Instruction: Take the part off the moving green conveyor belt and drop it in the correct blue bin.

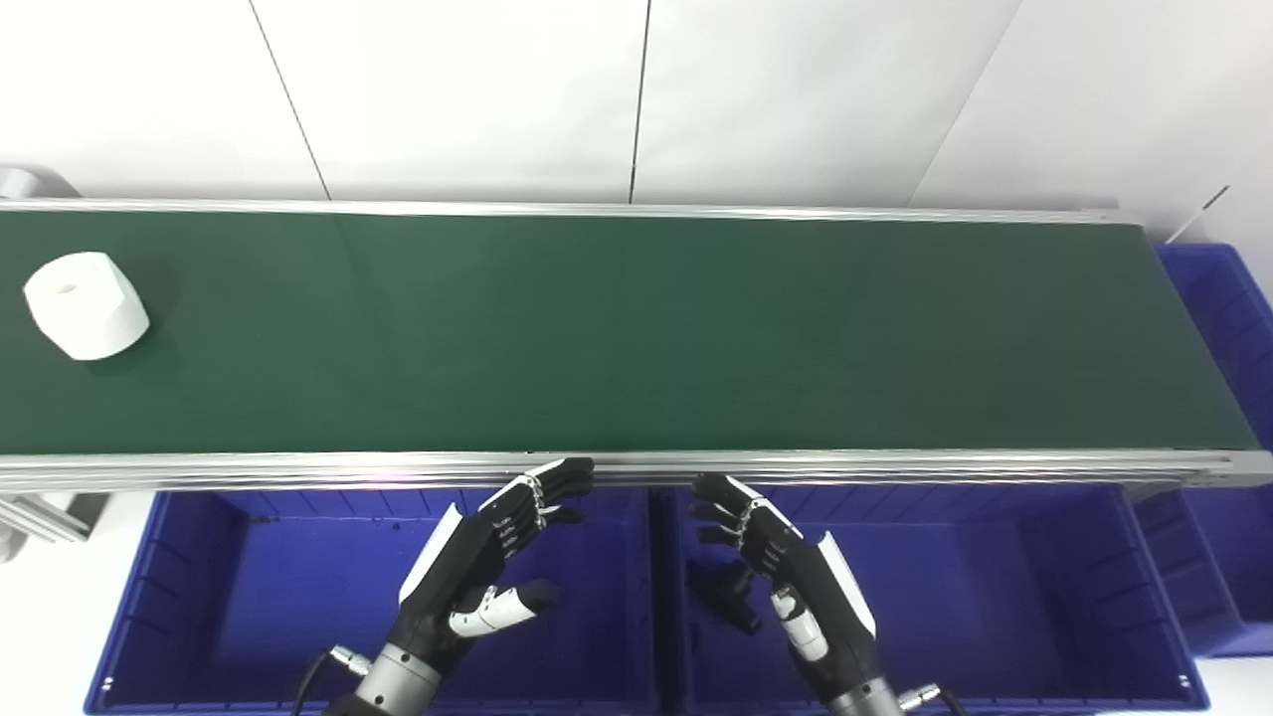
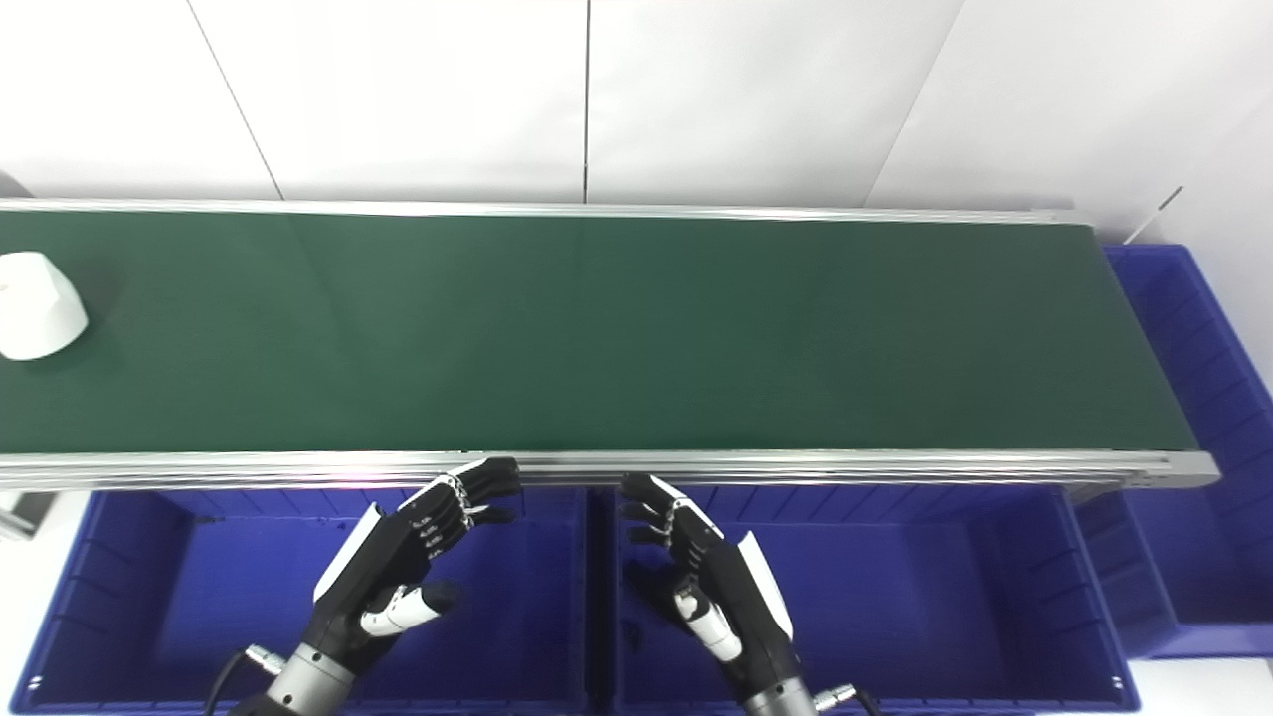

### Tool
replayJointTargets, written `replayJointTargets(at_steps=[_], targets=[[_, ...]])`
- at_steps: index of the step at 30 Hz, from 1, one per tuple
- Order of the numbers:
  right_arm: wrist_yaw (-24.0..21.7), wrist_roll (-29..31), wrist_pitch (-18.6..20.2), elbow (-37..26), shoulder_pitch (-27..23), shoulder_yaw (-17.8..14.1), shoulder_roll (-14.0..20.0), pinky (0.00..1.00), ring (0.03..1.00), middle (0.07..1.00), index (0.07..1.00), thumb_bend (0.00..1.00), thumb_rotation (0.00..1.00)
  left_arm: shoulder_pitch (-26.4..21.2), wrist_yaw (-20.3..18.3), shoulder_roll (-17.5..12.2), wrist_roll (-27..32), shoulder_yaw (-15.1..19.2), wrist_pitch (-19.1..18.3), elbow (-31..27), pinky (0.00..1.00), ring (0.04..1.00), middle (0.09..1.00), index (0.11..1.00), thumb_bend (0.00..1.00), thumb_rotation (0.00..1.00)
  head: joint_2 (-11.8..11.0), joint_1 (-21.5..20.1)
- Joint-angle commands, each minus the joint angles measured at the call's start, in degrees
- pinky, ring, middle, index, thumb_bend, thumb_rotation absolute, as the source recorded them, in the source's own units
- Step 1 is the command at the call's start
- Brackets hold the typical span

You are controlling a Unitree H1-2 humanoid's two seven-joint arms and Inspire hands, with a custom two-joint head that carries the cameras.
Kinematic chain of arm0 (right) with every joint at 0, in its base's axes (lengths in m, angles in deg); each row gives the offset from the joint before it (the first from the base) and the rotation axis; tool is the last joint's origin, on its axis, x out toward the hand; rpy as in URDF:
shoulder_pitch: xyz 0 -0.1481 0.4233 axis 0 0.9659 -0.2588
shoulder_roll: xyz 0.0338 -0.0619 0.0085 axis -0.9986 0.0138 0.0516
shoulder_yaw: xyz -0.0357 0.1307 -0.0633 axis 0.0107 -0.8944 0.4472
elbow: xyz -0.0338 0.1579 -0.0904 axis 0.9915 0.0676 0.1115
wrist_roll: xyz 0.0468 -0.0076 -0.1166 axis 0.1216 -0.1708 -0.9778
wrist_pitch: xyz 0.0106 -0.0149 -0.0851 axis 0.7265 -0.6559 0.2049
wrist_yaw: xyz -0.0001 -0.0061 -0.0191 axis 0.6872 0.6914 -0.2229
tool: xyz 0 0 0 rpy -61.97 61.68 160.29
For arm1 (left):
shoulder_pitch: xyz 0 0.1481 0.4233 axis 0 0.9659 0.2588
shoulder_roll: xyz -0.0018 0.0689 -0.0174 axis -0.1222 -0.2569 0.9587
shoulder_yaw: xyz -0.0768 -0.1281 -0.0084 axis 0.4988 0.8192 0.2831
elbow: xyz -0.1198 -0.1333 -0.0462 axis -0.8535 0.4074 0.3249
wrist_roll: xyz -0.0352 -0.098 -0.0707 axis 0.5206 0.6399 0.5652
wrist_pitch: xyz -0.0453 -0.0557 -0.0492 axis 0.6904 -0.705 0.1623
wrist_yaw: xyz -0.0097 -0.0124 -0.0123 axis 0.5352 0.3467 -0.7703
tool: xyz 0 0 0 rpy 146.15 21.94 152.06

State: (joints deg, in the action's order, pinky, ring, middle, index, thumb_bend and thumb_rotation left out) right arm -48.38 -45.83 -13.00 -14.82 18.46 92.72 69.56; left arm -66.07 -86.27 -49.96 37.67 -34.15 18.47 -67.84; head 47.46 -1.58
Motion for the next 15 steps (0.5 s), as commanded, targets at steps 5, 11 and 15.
replayJointTargets(at_steps=[5,11,15], targets=[[-0.3,0.2,-3.1,-1.6,0.1,0.1,0.0,0.76,0.829,0.857,0.858,0.96,0.98,0.0,-0.1,-0.1,0.2,-0.1,0.6,-2.1,0.78,0.860,0.863,0.822,0.84,0.69,0.0,0.0],[-0.2,0.3,-3.1,-1.7,0.1,0.1,-0.1,0.76,0.826,0.856,0.858,0.97,0.97,-0.2,-0.3,0.0,0.6,-0.1,1.5,-1.6,0.78,0.856,0.859,0.820,0.83,0.68,0.2,0.1],[-0.2,0.2,-3.2,-1.4,-0.1,0.1,-0.1,0.76,0.822,0.853,0.858,0.96,0.97,-0.3,-0.2,0.0,0.4,0.0,1.7,-1.4,0.77,0.852,0.857,0.818,0.84,0.69,-0.1,0.2]])
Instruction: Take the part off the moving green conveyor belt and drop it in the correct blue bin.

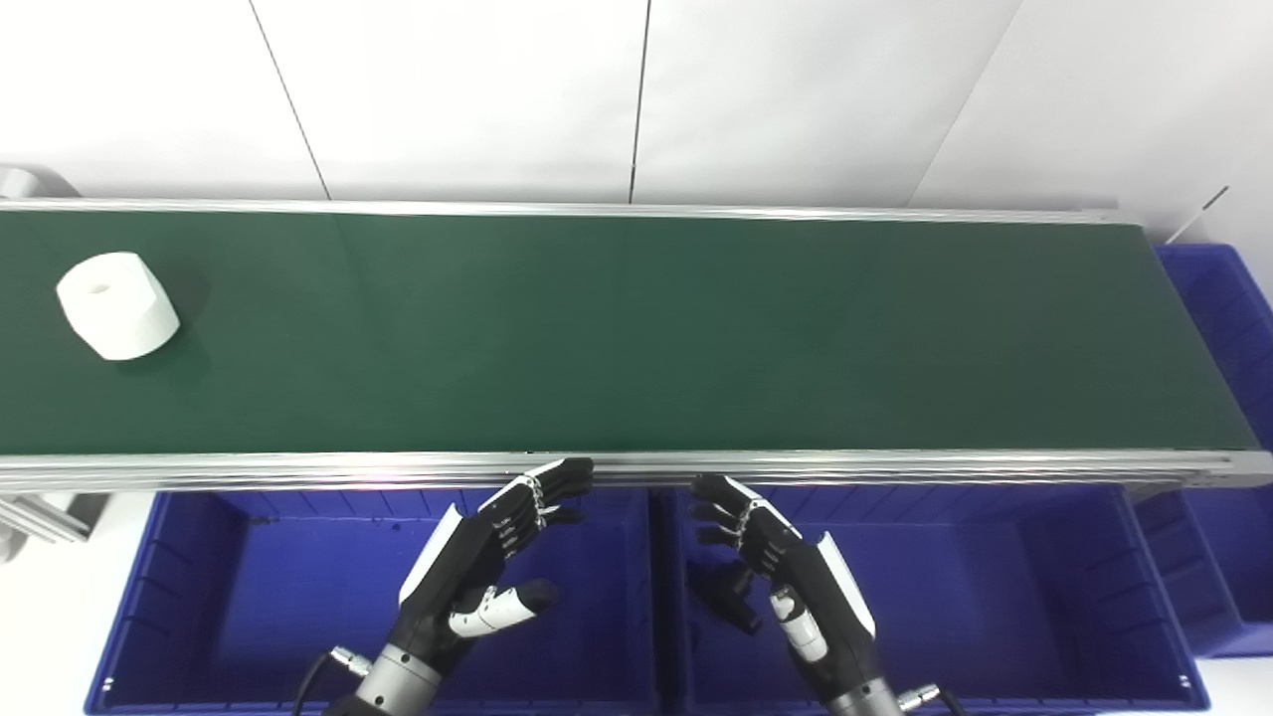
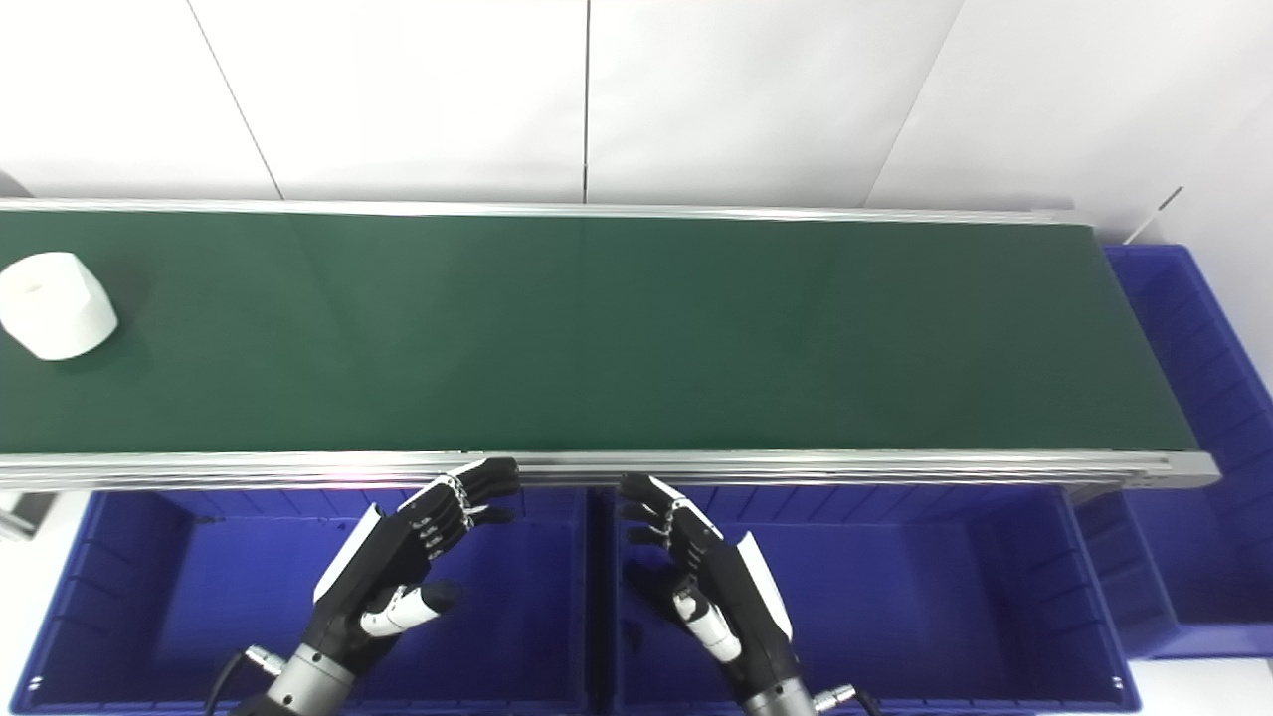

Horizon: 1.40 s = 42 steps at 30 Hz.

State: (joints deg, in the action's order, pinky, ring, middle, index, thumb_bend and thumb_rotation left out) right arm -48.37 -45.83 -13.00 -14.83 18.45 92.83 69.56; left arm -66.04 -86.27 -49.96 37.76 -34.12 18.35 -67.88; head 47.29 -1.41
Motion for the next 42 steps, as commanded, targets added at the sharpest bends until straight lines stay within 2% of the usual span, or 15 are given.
replayJointTargets(at_steps=[1,5,16,20,42], targets=[[-0.2,0.1,-3.2,-1.3,-0.1,0.0,-0.1,0.75,0.821,0.853,0.858,0.96,0.97,-0.3,-0.2,0.0,0.3,-0.1,1.8,-1.3,0.77,0.855,0.859,0.820,0.84,0.69,0.1,0.0],[-0.2,0.0,-3.2,-1.2,-0.2,0.0,-0.1,0.76,0.822,0.853,0.856,0.96,0.98,-0.6,-0.5,-0.2,0.5,-0.2,2.7,-0.5,0.77,0.856,0.860,0.824,0.83,0.69,-0.1,0.0],[-0.5,0.8,-3.1,-1.1,-0.1,0.0,0.0,0.76,0.825,0.857,0.858,0.97,0.95,-0.2,-0.1,-0.1,-0.3,-0.2,1.3,-1.5,0.77,0.851,0.858,0.822,0.84,0.69,-0.1,0.0],[-0.4,0.6,-3.3,-1.1,-0.1,0.1,0.0,0.76,0.827,0.857,0.858,0.96,0.95,-0.3,-0.2,0.1,0.2,-0.1,2.3,-0.9,0.77,0.851,0.857,0.818,0.83,0.68,-0.1,0.0],[-0.5,0.7,-3.2,-0.9,-0.3,0.1,0.0,0.76,0.824,0.853,0.853,0.96,0.95,-0.5,-0.6,-0.1,1.0,-0.1,2.4,-0.4,0.78,0.856,0.856,0.820,0.84,0.68,-0.1,-0.3]])
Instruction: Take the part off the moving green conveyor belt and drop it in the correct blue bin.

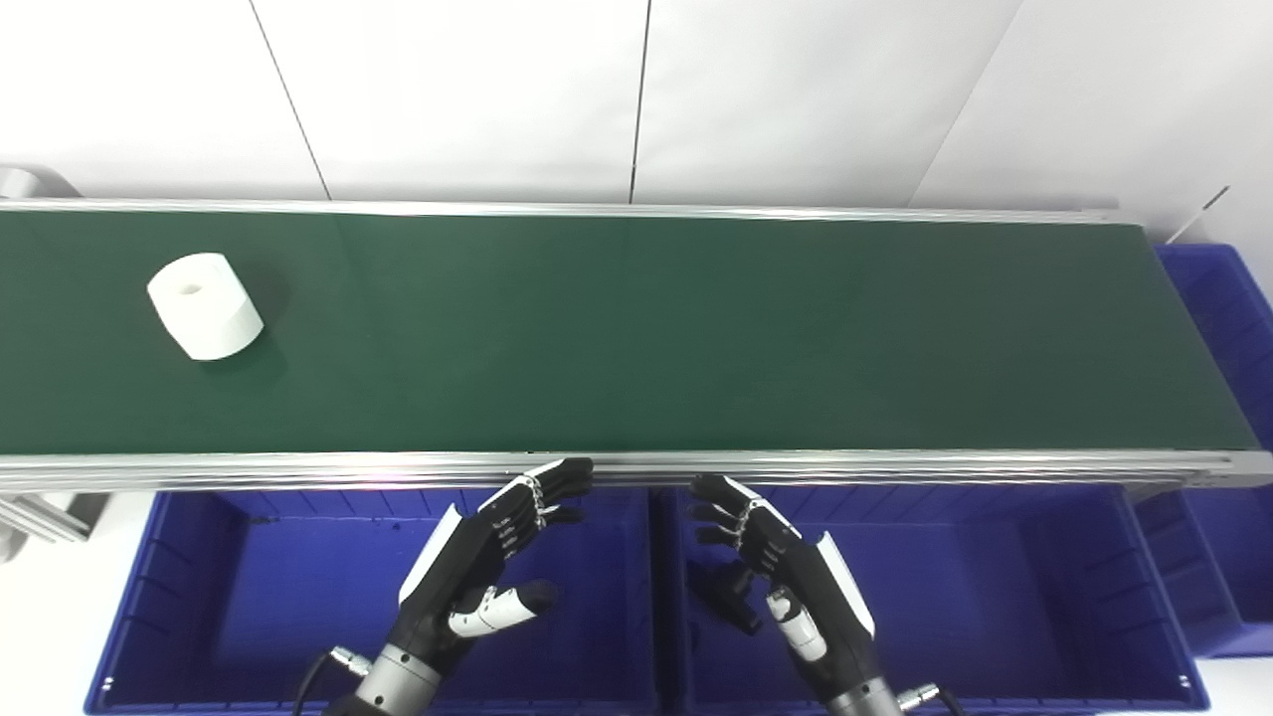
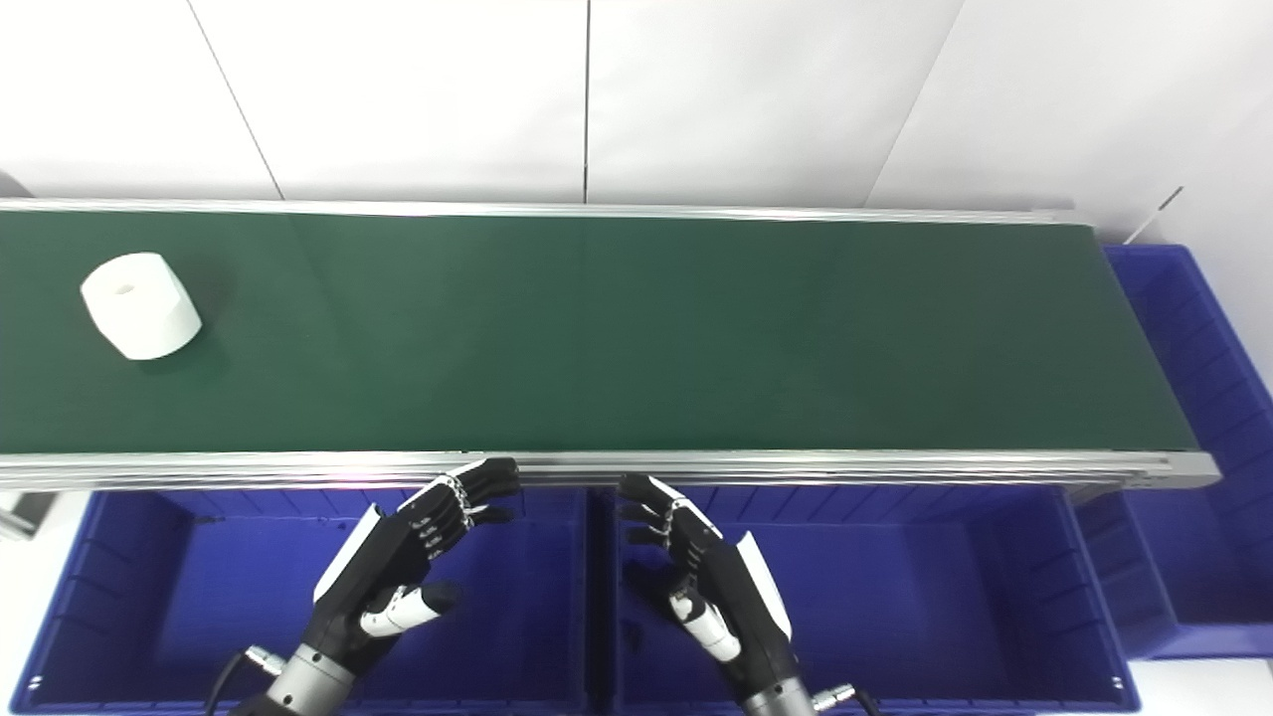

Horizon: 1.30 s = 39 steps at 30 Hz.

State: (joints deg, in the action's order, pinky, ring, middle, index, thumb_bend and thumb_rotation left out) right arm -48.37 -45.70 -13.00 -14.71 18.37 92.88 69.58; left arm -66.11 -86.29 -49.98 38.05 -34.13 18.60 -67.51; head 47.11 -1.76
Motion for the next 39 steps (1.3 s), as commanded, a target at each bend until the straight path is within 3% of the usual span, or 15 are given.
replayJointTargets(at_steps=[1,4,7,8,9,10,14,22,32,39], targets=[[-0.6,0.6,-3.2,-1.1,-0.2,0.0,0.0,0.76,0.824,0.853,0.852,0.96,0.95,-0.5,-0.6,-0.1,0.9,-0.1,2.2,-0.7,0.78,0.857,0.857,0.822,0.84,0.68,0.0,0.0],[-0.6,0.6,-3.2,-0.9,-0.3,0.1,0.0,0.76,0.826,0.854,0.852,0.95,0.94,-0.6,-0.8,-0.1,1.0,-0.1,2.4,-0.3,0.79,0.860,0.861,0.825,0.83,0.67,-0.6,0.1],[-0.7,0.5,-3.3,0.5,-0.5,0.0,0.0,0.77,0.828,0.857,0.854,0.95,0.94,-0.8,-1.0,0.0,0.6,-0.1,3.8,1.6,0.79,0.863,0.860,0.827,0.83,0.68,-3.4,0.9],[-0.7,0.5,-3.4,0.9,-0.6,0.0,0.1,0.76,0.826,0.858,0.855,0.95,0.95,-0.9,-1.1,0.0,0.6,-0.1,4.1,2.1,0.79,0.862,0.858,0.826,0.83,0.68,-3.4,0.9],[-0.8,0.5,-3.4,1.6,-0.7,0.0,0.1,0.76,0.826,0.860,0.856,0.95,0.95,-1.0,-1.3,0.1,0.6,-0.1,4.3,2.9,0.80,0.864,0.858,0.826,0.83,0.68,-5.3,1.6],[-0.8,0.4,-3.4,2.1,-0.7,0.0,0.2,0.77,0.827,0.862,0.857,0.95,0.95,-1.0,-1.3,0.2,0.5,-0.1,4.5,3.4,0.80,0.864,0.857,0.825,0.84,0.68,-5.6,1.7],[-1.6,1.2,-3.4,5.6,-1.1,-0.5,0.2,0.77,0.828,0.861,0.859,0.95,0.94,-0.9,-1.3,1.0,-0.3,0.0,4.6,6.5,0.77,0.852,0.849,0.817,0.86,0.68,-13.2,4.8],[-6.7,4.3,-3.4,11.5,-2.7,-3.9,-1.2,0.75,0.824,0.840,0.828,0.97,0.87,-2.2,-1.2,2.0,-1.7,0.3,4.6,11.5,0.73,0.819,0.823,0.788,0.92,0.64,-19.6,7.5],[-10.8,3.8,-3.4,15.4,-4.2,-8.0,-2.2,0.71,0.807,0.835,0.817,0.97,0.89,-3.7,-0.7,3.0,-3.2,0.1,4.6,15.2,0.71,0.807,0.814,0.768,0.89,0.63,-25.4,11.1],[-14.0,4.7,-3.4,17.4,-5.1,-10.6,-3.1,0.72,0.808,0.828,0.811,0.97,0.87,-4.4,-0.5,3.3,-3.4,0.0,4.6,16.4,0.71,0.794,0.803,0.755,0.88,0.62,-26.2,12.4]])
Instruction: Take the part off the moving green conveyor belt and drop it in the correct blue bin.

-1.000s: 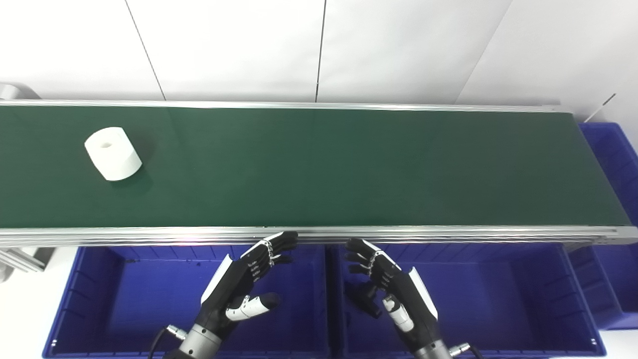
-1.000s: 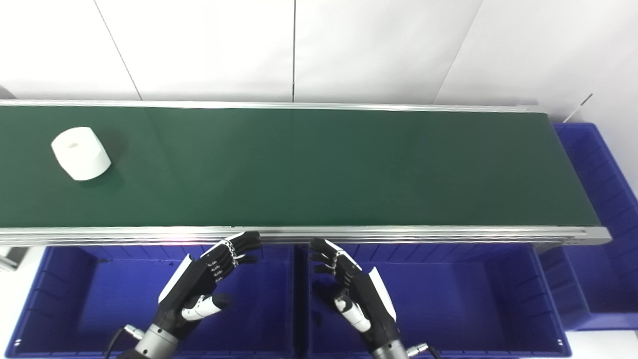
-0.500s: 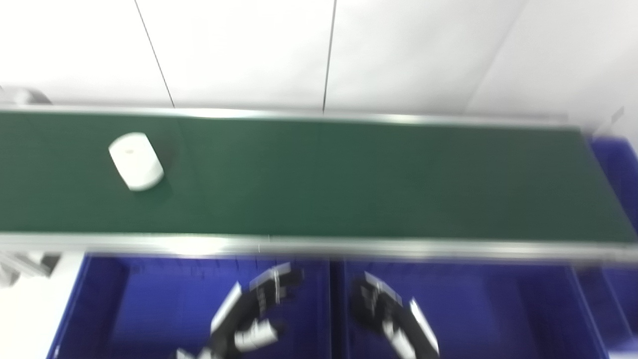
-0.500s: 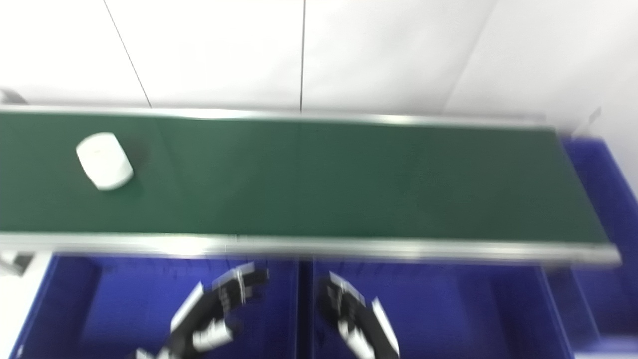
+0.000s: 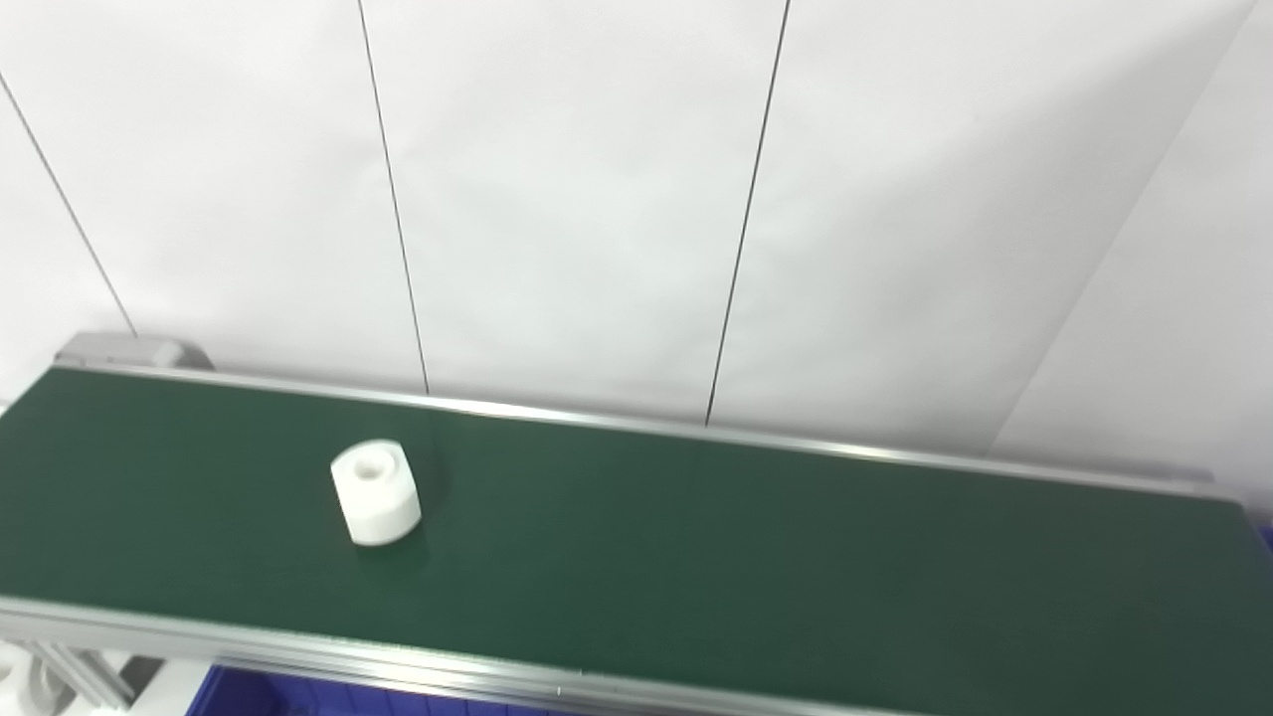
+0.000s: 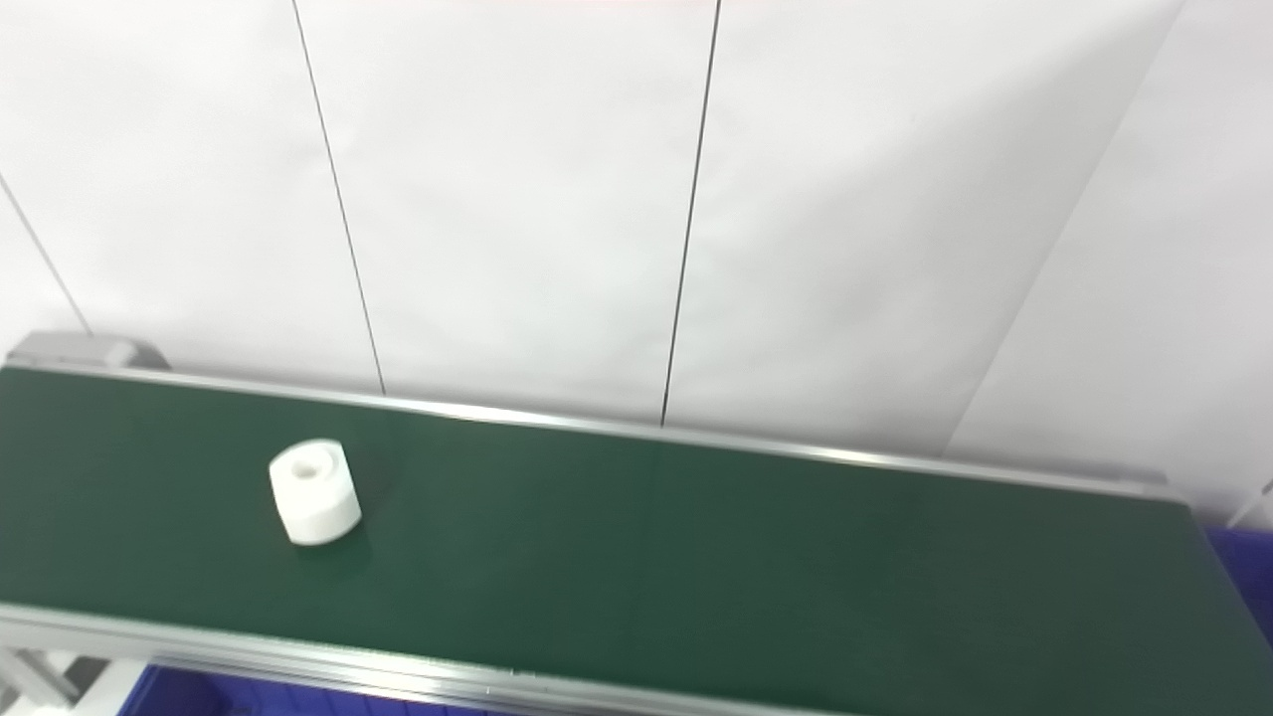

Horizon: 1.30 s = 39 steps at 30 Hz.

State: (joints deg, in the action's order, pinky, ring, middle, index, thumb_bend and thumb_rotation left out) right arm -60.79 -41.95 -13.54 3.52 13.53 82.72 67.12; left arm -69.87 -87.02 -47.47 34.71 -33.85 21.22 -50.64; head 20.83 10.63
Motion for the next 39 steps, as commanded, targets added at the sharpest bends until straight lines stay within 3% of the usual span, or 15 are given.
replayJointTargets(at_steps=[1,9,15,18,22,25,29,34,39], targets=[[-1.5,0.7,-2.8,-0.9,-0.3,-0.6,-0.7,0.72,0.806,0.827,0.810,0.97,0.87,-0.7,0.3,0.9,-0.1,-0.3,2.0,-0.4,0.71,0.795,0.803,0.755,0.89,0.62,0.0,0.5],[-1.7,-0.4,-2.8,-1.8,-0.2,-1.2,-0.3,0.72,0.807,0.834,0.813,1.00,0.89,-0.3,0.7,1.4,-0.6,-0.6,2.0,-2.0,0.71,0.796,0.804,0.762,0.88,0.63,0.8,2.7],[-3.1,0.5,-2.8,-2.0,-0.4,-2.3,-0.5,0.71,0.800,0.828,0.808,1.00,0.88,1.4,-0.8,0.1,-1.5,-4.9,2.0,-15.8,0.66,0.756,0.779,0.738,0.89,0.62,1.9,3.9],[-3.2,0.2,-2.8,-2.1,-0.5,-2.6,-0.4,0.71,0.793,0.823,0.808,0.99,0.88,1.4,0.8,0.1,-1.9,-5.4,1.9,-22.3,0.67,0.764,0.765,0.725,0.91,0.62,2.1,4.2],[-3.3,0.1,-2.8,-2.3,-0.5,-2.8,-0.4,0.71,0.793,0.819,0.813,0.99,0.89,-1.6,7.3,0.2,-9.2,-2.4,2.0,-28.8,0.62,0.744,0.754,0.709,0.94,0.62,2.8,4.8],[-3.9,0.3,-2.8,-2.1,-0.8,-3.0,-0.7,0.71,0.803,0.822,0.817,0.99,0.88,-4.3,11.9,-0.2,-15.2,0.5,1.9,-30.3,0.61,0.747,0.759,0.711,0.96,0.62,2.8,4.9],[-3.2,-0.5,-2.8,-2.1,-0.9,-2.9,-0.8,0.70,0.808,0.830,0.823,1.00,0.89,-9.8,18.4,-2.1,-28.7,5.6,1.9,-28.9,0.63,0.772,0.785,0.741,0.92,0.53,3.0,4.7],[-3.7,0.1,-2.8,-2.1,-0.7,-3.2,-0.9,0.71,0.816,0.837,0.828,1.00,0.88,-14.3,26.0,-4.1,-42.4,7.1,1.3,-25.1,0.65,0.800,0.810,0.779,0.93,0.53,3.2,4.6],[-3.7,-0.1,-2.8,-2.2,-0.6,-3.6,-1.1,0.71,0.812,0.833,0.833,1.00,0.88,-18.1,28.5,-5.1,-52.0,7.3,-4.7,-23.8,0.74,0.850,0.857,0.813,0.91,0.51,3.3,4.8]])
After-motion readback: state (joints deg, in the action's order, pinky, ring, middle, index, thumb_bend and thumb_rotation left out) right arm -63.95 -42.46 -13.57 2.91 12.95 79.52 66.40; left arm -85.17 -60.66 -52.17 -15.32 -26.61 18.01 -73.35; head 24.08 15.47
